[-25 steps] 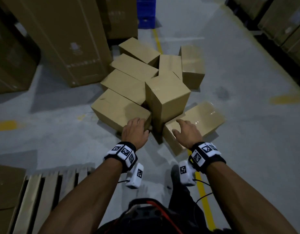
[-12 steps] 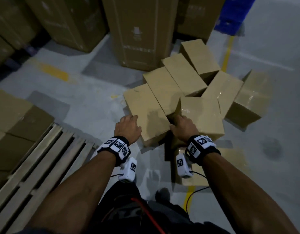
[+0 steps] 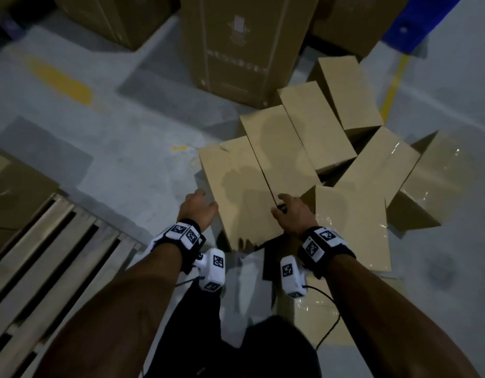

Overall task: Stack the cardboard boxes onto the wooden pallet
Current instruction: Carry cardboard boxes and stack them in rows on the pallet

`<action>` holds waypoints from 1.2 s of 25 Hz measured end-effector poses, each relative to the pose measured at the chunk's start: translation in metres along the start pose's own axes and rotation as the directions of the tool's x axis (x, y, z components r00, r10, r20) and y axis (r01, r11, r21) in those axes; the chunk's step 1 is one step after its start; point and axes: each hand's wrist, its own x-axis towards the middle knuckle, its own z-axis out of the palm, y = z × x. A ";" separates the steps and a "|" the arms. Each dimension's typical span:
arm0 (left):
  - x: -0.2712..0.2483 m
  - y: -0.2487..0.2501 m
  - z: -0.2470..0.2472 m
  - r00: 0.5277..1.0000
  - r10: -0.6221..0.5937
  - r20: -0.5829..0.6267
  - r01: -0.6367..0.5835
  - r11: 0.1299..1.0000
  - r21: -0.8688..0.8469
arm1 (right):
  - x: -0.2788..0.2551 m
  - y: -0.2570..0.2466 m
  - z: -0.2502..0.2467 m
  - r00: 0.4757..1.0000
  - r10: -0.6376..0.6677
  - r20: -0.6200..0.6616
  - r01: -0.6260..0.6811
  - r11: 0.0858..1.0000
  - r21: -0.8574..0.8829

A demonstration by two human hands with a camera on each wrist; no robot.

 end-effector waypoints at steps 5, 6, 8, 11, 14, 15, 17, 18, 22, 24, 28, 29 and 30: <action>0.089 -0.005 0.027 0.994 -0.105 0.033 0.109 0.981 -0.164 | 0.091 -0.001 0.029 0.990 0.098 0.098 -0.102 0.994 0.042; 0.107 -0.008 0.039 0.992 -0.124 0.035 0.128 0.972 -0.195 | 0.116 0.001 0.037 0.988 0.113 0.105 -0.119 0.992 0.049; 0.138 -0.018 0.068 0.988 -0.150 0.027 0.152 0.961 -0.229 | 0.161 0.013 0.053 0.985 0.146 0.096 -0.152 0.986 0.065; 0.188 -0.039 0.120 0.986 -0.166 -0.022 0.156 0.961 -0.230 | 0.234 0.035 0.083 0.986 0.154 0.065 -0.155 0.988 0.016; 0.235 -0.059 0.173 0.989 -0.121 -0.090 0.099 0.971 -0.217 | 0.299 0.057 0.114 0.985 0.167 0.035 -0.166 0.985 -0.036; 0.251 -0.065 0.192 0.989 -0.100 -0.106 0.076 0.975 -0.207 | 0.321 0.063 0.126 0.985 0.174 0.023 -0.172 0.984 -0.054; 0.277 -0.075 0.220 0.988 -0.099 -0.120 0.074 0.978 -0.195 | 0.353 0.069 0.142 0.983 0.185 -0.006 -0.185 0.979 -0.085; 0.290 -0.079 0.233 0.987 -0.113 -0.112 0.090 0.978 -0.189 | 0.366 0.071 0.150 0.982 0.189 -0.023 -0.191 0.977 -0.094; 0.330 -0.090 0.266 0.981 -0.180 -0.070 0.160 0.960 -0.229 | 0.393 0.074 0.174 0.977 0.164 -0.134 -0.191 0.956 -0.224; 0.339 -0.094 0.273 0.978 -0.199 -0.059 0.177 0.950 -0.257 | 0.396 0.077 0.185 0.978 0.114 -0.173 -0.163 0.941 -0.296; 0.339 -0.099 0.271 0.980 -0.188 -0.066 0.161 0.942 -0.294 | 0.389 0.075 0.196 0.976 0.036 -0.214 -0.101 0.949 -0.299; 0.339 -0.101 0.270 0.978 -0.196 -0.065 0.167 0.937 -0.308 | 0.387 0.073 0.197 0.977 0.035 -0.211 -0.095 0.955 -0.280; 0.339 -0.104 0.267 0.977 -0.204 -0.058 0.174 0.929 -0.326 | 0.385 0.072 0.197 0.977 0.032 -0.212 -0.087 0.963 -0.254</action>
